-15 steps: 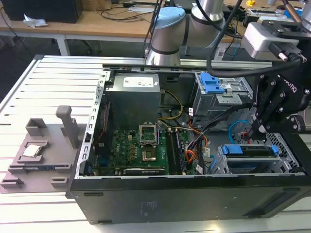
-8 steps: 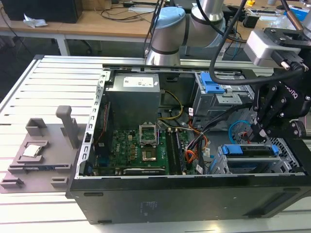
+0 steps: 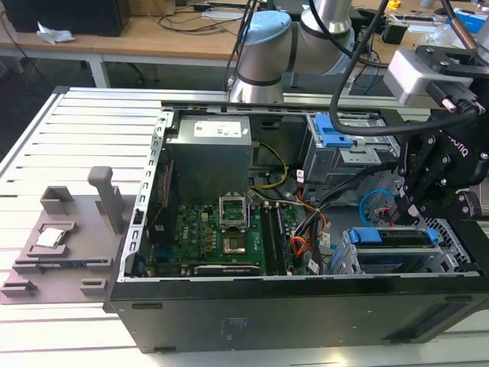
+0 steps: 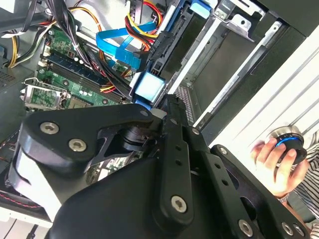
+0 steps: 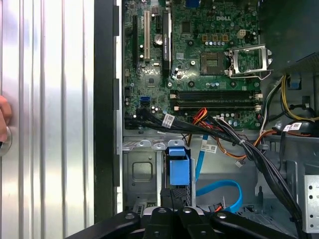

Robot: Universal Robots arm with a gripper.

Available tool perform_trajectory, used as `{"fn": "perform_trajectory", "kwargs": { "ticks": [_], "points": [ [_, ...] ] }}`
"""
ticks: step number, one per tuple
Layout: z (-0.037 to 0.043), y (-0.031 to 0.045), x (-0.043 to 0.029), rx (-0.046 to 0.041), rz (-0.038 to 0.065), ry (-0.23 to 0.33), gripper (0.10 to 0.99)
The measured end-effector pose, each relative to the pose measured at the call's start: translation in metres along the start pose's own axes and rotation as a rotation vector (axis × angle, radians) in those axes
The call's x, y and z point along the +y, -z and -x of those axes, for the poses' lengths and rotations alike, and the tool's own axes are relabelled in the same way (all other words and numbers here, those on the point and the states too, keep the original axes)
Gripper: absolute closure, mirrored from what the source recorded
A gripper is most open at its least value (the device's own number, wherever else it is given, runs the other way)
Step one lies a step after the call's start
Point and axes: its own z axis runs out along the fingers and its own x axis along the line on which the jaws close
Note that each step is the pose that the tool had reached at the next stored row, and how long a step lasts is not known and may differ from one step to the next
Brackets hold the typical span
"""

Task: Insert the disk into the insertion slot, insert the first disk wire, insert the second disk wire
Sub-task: 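Insert the first disk wire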

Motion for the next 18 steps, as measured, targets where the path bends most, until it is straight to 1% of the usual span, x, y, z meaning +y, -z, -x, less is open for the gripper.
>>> {"fn": "perform_trajectory", "kwargs": {
  "ticks": [4,5,6,7,8,9,10,11,12,15,17,18],
  "points": [
    [0.0,-0.0001,0.0,-0.0001,0.0,0.0,0.973],
    [0.0,-0.0001,0.0,-0.0001,0.0,0.0,0.851],
    [0.0,-0.0001,0.0,0.0,0.0,0.0,0.851],
    [0.0,-0.0001,0.0,0.0,0.0,0.0,0.784],
    [0.0,-0.0002,-0.0001,-0.0001,0.0,0.0,0.784],
    [0.0001,-0.001,-0.0041,-0.0003,0.0,0.0,0.784],
    [0.0003,-0.0018,-0.0102,-0.0001,0.002,0.0,0.784],
    [0.0021,-0.0034,-0.0194,0.0001,0.003,0.0,0.784],
    [0.0062,-0.004,-0.0242,0.0001,0.003,0.0,0.784],
    [0.0154,-0.0049,-0.0281,-0.0001,0.003,0.0,0.784],
    [0.0221,-0.0058,-0.0295,0.0001,0.003,0.0,0.784],
    [0.024,-0.007,-0.03,0.0,0.003,0.0,0.784]
  ]
}}
